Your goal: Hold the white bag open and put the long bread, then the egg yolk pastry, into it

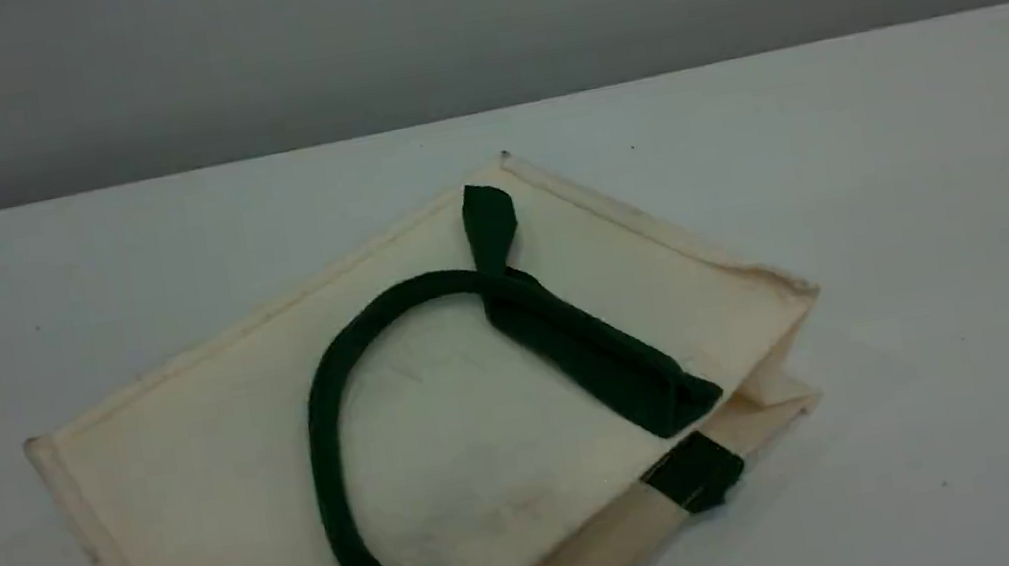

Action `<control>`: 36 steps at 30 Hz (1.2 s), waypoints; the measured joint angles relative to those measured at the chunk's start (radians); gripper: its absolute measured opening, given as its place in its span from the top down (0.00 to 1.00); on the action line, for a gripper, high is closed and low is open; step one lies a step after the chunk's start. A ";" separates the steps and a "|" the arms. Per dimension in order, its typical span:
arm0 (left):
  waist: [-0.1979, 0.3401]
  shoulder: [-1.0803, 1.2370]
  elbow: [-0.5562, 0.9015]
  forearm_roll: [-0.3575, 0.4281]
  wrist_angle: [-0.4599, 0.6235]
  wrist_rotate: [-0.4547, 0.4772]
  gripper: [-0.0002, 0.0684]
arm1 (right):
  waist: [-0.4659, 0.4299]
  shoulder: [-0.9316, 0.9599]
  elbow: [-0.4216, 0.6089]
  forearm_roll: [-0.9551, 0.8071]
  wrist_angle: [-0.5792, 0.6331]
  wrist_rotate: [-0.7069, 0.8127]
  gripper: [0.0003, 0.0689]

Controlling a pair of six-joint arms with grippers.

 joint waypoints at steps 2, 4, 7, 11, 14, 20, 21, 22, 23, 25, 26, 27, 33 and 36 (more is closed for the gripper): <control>0.000 -0.076 0.036 0.000 -0.003 0.000 0.37 | 0.000 -0.041 0.021 0.001 0.001 0.000 0.16; 0.000 -0.160 0.073 -0.001 -0.004 0.000 0.37 | 0.000 -0.083 0.052 0.003 0.000 0.001 0.16; 0.000 -0.274 0.128 -0.008 -0.003 0.000 0.37 | 0.000 -0.151 0.111 0.003 0.001 0.017 0.16; 0.000 -0.417 0.211 -0.046 0.002 0.000 0.37 | 0.000 -0.237 0.214 0.003 0.001 0.031 0.16; 0.000 -0.501 0.284 -0.049 0.022 0.000 0.37 | 0.000 -0.299 0.304 0.016 0.001 0.034 0.16; 0.000 -0.553 0.459 -0.055 -0.008 0.000 0.37 | 0.000 -0.337 0.486 0.003 -0.002 0.033 0.16; 0.000 -0.553 0.493 -0.054 -0.023 0.000 0.37 | 0.000 -0.337 0.516 0.000 -0.005 0.032 0.16; 0.000 -0.553 0.526 -0.054 -0.043 0.000 0.37 | 0.000 -0.337 0.543 -0.006 -0.017 0.031 0.16; 0.000 -0.553 0.553 -0.054 -0.056 0.000 0.37 | 0.000 -0.337 0.565 -0.013 -0.030 0.024 0.16; 0.000 -0.553 0.613 -0.053 -0.087 0.000 0.37 | 0.000 -0.336 0.612 -0.032 -0.047 0.022 0.16; 0.000 -0.553 0.634 -0.053 -0.099 0.000 0.37 | 0.000 -0.336 0.629 -0.043 -0.059 0.022 0.16; 0.000 -0.553 0.656 -0.053 -0.110 0.000 0.37 | 0.000 -0.336 0.647 -0.051 -0.070 0.022 0.16; -0.001 -0.553 0.697 -0.053 -0.150 0.000 0.37 | 0.000 -0.336 0.725 -0.079 -0.119 0.022 0.16; -0.001 -0.553 0.697 -0.053 -0.145 0.000 0.37 | 0.000 -0.336 0.740 -0.077 -0.149 0.022 0.16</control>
